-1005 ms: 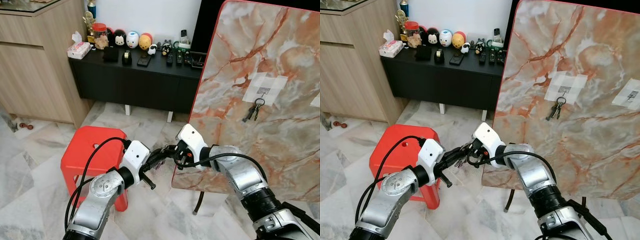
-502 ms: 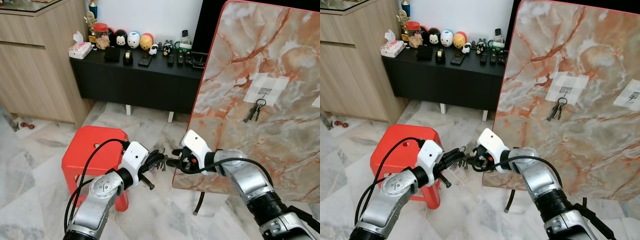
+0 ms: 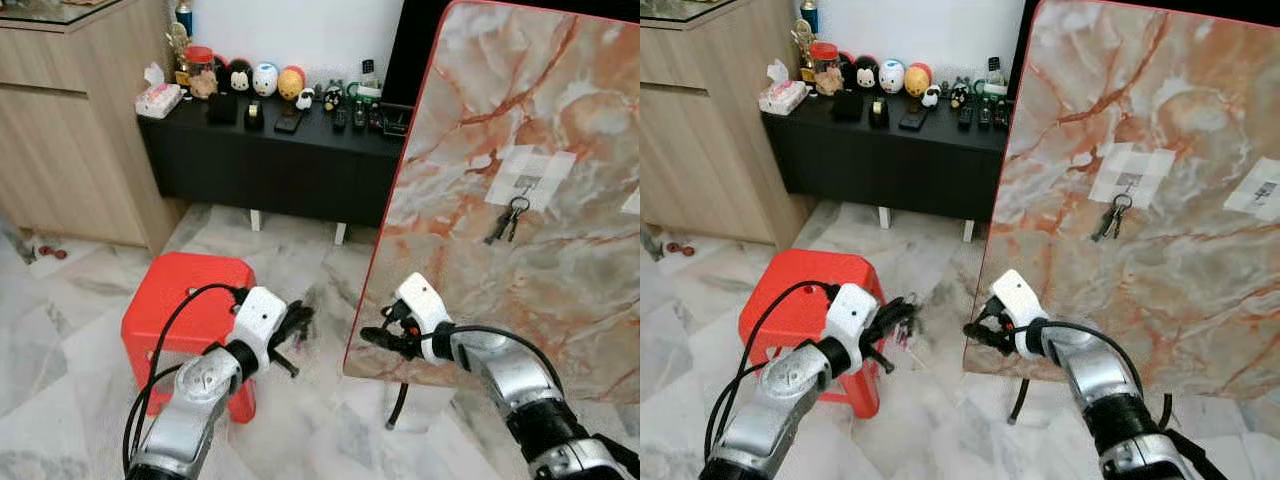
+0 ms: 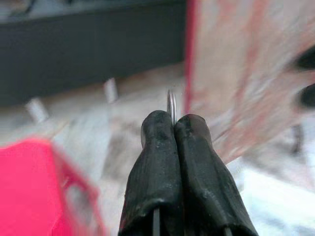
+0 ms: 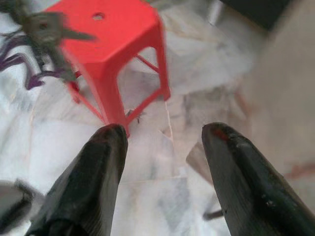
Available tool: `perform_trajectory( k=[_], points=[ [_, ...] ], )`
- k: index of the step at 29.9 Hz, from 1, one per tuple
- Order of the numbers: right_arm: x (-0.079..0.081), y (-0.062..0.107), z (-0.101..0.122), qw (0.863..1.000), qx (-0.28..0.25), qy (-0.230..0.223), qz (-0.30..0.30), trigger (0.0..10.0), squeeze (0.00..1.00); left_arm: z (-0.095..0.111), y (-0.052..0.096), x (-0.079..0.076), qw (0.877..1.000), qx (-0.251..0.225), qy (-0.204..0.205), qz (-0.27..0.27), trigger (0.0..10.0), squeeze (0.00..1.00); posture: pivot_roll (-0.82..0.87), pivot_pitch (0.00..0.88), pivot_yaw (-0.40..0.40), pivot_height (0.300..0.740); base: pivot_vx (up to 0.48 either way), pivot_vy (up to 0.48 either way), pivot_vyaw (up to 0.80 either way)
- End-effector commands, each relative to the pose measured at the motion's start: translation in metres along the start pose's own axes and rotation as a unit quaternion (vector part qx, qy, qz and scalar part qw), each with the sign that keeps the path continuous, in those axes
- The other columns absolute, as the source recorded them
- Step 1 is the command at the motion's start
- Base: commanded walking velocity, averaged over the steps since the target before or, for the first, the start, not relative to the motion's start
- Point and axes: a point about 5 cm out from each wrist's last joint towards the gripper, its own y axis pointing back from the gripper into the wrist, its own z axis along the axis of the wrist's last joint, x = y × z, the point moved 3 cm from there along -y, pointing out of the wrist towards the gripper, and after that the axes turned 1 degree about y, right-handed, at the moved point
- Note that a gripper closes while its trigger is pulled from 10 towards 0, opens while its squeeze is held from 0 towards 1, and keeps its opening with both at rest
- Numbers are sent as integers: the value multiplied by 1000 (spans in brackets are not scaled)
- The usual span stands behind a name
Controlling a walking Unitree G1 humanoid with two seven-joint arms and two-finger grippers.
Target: Hang keys on a hook
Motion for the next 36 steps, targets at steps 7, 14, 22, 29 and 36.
perform_trajectory(
  k=[7, 14, 22, 29, 36],
  points=[
    [1, -3, -88, 983, 52, -138, -110, 10000, 0, -79, 24, 36, 980, 121, 73, 143, 10000, 0, 161, 40, -133, 740, 0, 0, 0],
    [16, 4, -141, 955, 97, -220, -172, 10000, 0, -147, 59, 33, 943, 243, 110, 200, 10000, 0, 161, 19, -127, 740, 0, 0, 0],
    [29, 20, -186, 922, 156, -266, -232, 10000, 0, -198, 101, 9, 894, 335, 187, 230, 10000, 0, 160, 0, -91, 740, 0, 0, 0],
    [26, 30, -198, 905, 169, -288, -265, 10000, 0, -214, 117, -4, 878, 373, 199, 226, 10000, 0, 147, 0, -51, 740, 0, 0, 0],
    [27, 30, -200, 895, 165, -305, -279, 10000, 0, -206, 109, 9, 885, 365, 183, 222, 10000, 0, 127, 0, 5, 740, 0, 0, 0]
  ],
)
